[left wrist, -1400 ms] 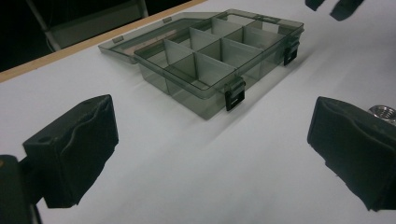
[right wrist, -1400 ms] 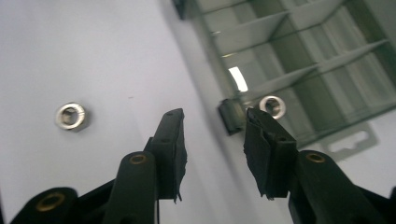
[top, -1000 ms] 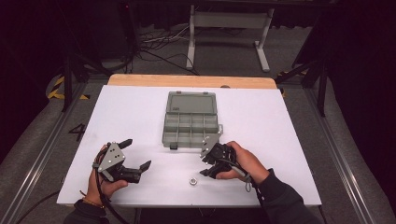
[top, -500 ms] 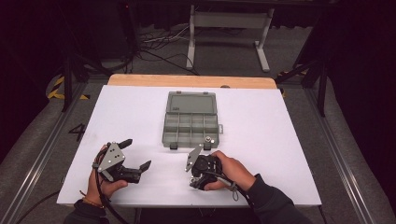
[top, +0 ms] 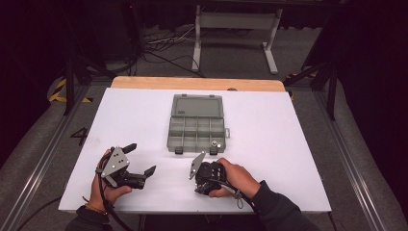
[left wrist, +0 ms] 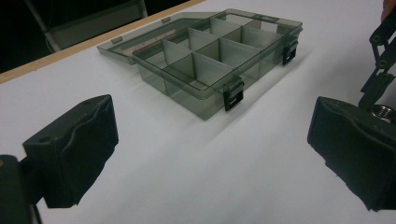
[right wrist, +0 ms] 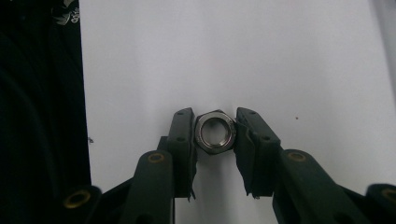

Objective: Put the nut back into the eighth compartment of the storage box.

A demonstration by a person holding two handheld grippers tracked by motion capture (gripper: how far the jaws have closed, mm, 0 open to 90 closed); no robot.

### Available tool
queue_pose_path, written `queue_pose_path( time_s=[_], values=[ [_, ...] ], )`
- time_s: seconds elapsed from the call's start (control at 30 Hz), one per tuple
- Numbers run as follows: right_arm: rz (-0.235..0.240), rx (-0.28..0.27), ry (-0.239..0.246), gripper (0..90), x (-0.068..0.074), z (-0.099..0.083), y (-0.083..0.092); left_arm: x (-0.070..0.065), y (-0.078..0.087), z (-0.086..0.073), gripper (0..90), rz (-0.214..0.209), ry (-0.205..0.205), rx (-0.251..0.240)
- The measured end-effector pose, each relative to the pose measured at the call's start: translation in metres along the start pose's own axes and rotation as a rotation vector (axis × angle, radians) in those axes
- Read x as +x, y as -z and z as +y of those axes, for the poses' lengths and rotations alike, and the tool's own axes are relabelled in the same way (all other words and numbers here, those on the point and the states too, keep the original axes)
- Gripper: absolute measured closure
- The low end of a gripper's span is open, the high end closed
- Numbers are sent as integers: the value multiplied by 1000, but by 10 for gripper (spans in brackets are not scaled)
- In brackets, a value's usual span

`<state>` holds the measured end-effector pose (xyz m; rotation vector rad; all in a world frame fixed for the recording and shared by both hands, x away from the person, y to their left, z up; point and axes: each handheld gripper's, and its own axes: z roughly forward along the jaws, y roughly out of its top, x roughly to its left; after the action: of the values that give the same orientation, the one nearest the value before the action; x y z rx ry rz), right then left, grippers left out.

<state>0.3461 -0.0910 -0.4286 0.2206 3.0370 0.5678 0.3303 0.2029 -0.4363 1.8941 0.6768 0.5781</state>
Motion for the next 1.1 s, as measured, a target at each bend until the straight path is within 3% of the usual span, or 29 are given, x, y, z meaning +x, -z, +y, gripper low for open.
queue_pose_path(
  time_s=[1.1],
  values=[
    [-44,-47,-31,706,-18,-12,32,0,0,0,25,2,8,-5]
  ],
)
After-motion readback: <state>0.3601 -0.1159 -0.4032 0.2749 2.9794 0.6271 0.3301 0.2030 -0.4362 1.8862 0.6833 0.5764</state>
